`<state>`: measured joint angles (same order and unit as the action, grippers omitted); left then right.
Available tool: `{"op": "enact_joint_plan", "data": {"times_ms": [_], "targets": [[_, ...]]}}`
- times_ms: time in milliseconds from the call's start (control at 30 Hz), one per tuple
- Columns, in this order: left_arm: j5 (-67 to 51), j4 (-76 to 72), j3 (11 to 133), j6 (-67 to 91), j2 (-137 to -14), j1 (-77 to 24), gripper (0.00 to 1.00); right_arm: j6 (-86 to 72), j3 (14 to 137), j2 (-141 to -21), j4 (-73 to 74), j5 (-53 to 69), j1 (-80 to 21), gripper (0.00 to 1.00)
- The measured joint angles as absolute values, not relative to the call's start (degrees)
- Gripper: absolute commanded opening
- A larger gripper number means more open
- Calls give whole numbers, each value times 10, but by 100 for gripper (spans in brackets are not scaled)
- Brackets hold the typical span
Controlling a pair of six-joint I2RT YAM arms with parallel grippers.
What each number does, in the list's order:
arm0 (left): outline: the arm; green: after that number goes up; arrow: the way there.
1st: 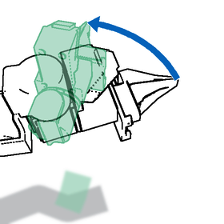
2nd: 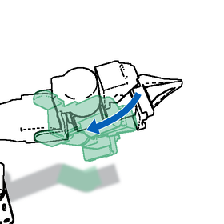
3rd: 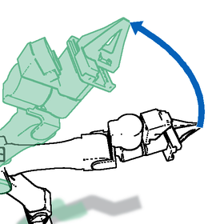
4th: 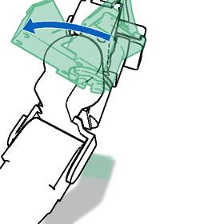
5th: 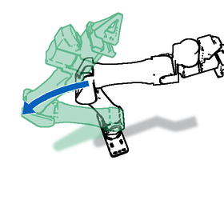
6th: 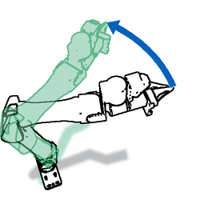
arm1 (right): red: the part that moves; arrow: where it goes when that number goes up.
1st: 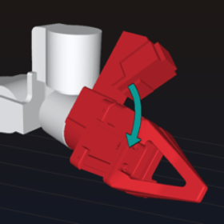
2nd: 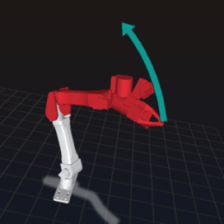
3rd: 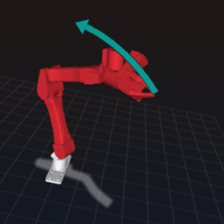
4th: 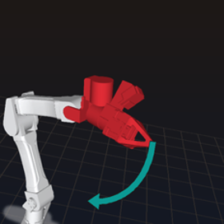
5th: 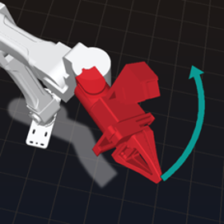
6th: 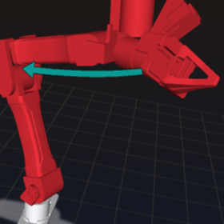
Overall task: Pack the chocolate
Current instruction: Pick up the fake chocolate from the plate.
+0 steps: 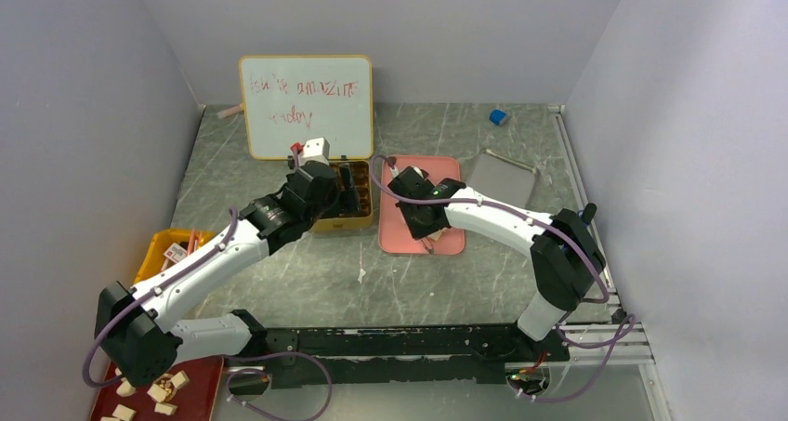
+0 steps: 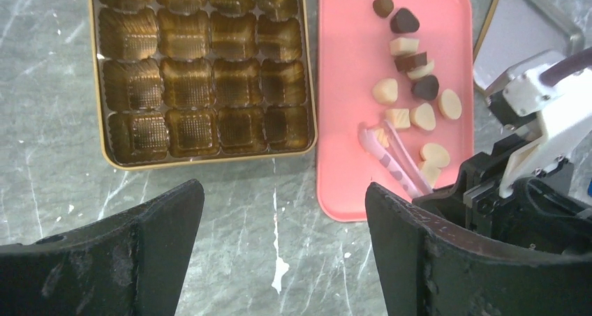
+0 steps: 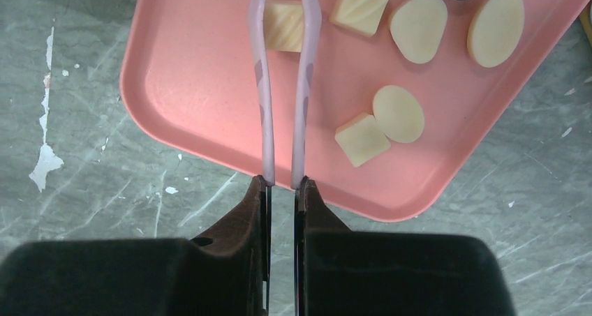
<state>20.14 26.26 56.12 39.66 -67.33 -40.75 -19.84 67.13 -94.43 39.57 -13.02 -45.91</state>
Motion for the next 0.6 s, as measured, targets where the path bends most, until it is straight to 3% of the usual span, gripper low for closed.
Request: {"op": "enact_joint_plan", "data": {"times_ms": [600], "targets": [[255,288,584,396,-649,-408,90,-192,808,-947,440,-124,-459,3]]}}
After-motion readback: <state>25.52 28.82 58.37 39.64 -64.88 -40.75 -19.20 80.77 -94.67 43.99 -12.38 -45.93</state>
